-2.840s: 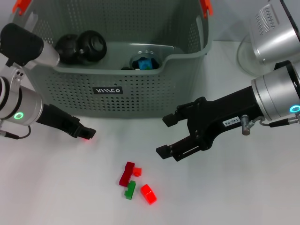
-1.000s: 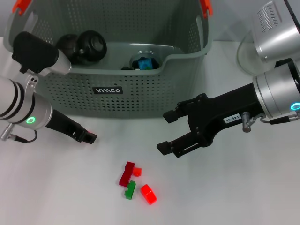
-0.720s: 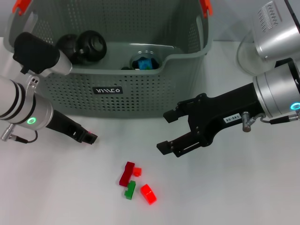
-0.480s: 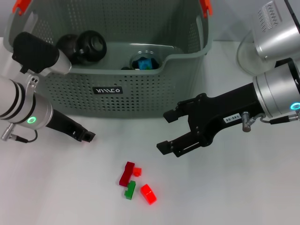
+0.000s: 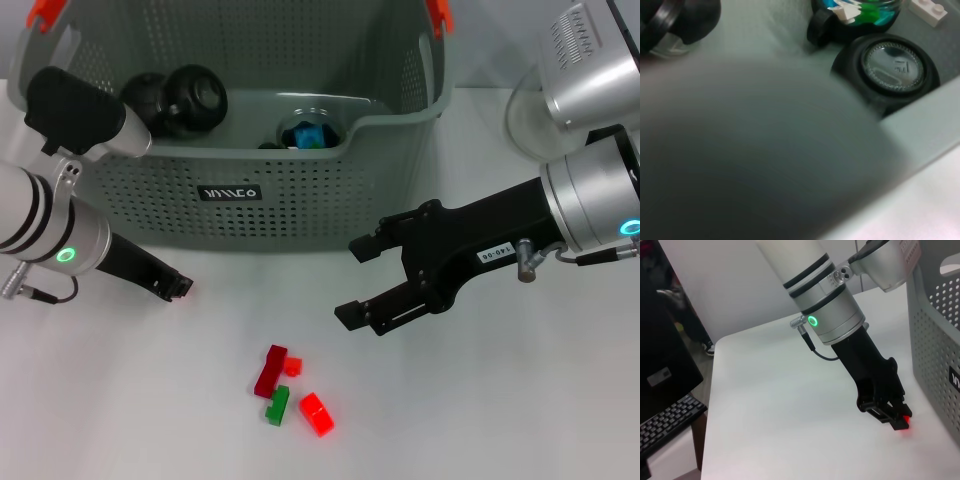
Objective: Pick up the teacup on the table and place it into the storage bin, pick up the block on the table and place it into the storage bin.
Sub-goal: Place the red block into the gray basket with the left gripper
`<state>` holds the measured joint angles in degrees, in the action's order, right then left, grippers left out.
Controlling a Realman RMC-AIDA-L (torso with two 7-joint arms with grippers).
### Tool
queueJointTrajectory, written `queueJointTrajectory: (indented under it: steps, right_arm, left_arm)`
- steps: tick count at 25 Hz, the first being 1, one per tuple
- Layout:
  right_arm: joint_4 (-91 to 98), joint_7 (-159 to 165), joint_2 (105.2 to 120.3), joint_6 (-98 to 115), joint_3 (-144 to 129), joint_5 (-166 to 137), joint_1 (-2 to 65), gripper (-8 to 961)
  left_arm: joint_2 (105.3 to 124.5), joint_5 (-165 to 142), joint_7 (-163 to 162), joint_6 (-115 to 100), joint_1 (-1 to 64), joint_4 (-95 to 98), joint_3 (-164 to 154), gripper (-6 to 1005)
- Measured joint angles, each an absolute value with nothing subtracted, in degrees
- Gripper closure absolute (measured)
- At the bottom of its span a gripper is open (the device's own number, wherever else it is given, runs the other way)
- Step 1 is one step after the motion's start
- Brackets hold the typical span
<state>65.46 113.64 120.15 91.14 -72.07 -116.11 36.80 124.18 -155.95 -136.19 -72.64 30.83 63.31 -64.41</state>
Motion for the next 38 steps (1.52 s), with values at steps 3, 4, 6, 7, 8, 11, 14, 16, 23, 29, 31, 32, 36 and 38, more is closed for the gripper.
queueJointTrajectory:
  steps: [3, 4, 6, 7, 8, 11, 14, 16, 23, 29, 31, 32, 36, 38]
  right_arm:
    - [65.50, 113.64, 120.15, 91.14, -72.07, -116.11, 36.72, 41]
    - [65.52, 113.64, 120.15, 91.14, -72.07, -116.10, 36.69, 41]
    - [65.52, 113.64, 120.15, 91.14, -72.07, -116.11, 36.60, 41]
    - [65.52, 113.64, 120.15, 91.14, -72.07, -116.10, 36.57, 41]
    - [65.52, 113.64, 120.15, 91.16, -72.07, -116.10, 36.56, 42]
    - [65.46, 113.64, 120.12, 91.41, -72.06, -116.10, 36.43, 42]
    - [65.28, 113.61, 120.01, 91.70, -72.07, -116.16, 36.34, 41]
    - [65.01, 113.38, 119.90, 92.06, -72.07, -116.39, 36.18, 41]
    - [64.11, 112.11, 119.32, 93.08, -72.02, -116.68, 34.82, 41]
    - [63.84, 112.04, 118.92, 94.17, -71.20, -116.73, 33.82, 41]
    - [63.84, 112.02, 118.91, 94.33, -70.97, -116.72, 33.59, 41]
    - [63.85, 112.01, 118.91, 94.49, -70.77, -116.73, 33.50, 41]
    - [63.91, 111.99, 118.93, 95.02, -69.99, -116.72, 33.44, 41]
    - [63.87, 111.97, 118.98, 95.07, -69.82, -116.72, 33.48, 41]
  left_arm:
    - [124.19, -155.95, -136.21, -72.74, 30.87, 63.28, -64.43, 811]
    - [124.19, -155.95, -136.21, -72.88, 30.87, 63.28, -64.43, 814]
    - [124.18, -155.94, -136.22, -73.63, 30.89, 63.46, -64.42, 820]
    - [124.18, -155.94, -136.21, -74.22, 30.90, 63.71, -64.37, 820]
    - [124.15, -155.92, -136.16, -75.03, 30.94, 64.15, -64.25, 820]
    - [124.00, -155.43, -135.45, -80.11, 30.79, 66.94, -63.70, 820]
    - [124.04, -155.26, -134.57, -86.19, 30.14, 71.72, -62.60, 821]
    - [124.11, -154.36, -134.16, -90.43, 29.85, 74.88, -61.49, 821]
    - [123.81, -141.41, -130.33, -102.32, 30.85, 81.47, -53.50, 820]
    - [121.32, -127.96, -128.32, -105.36, 34.65, 79.60, -46.90, 820]
    - [120.29, -126.17, -128.19, -103.71, 36.13, 78.29, -45.79, 820]
    - [119.76, -125.74, -128.15, -102.51, 37.01, 77.58, -45.28, 820]
    - [116.61, -125.92, -128.15, -94.06, 41.13, 71.83, -43.82, 821]
    - [115.29, -126.58, -128.15, -90.21, 42.72, 68.65, -43.73, 821]
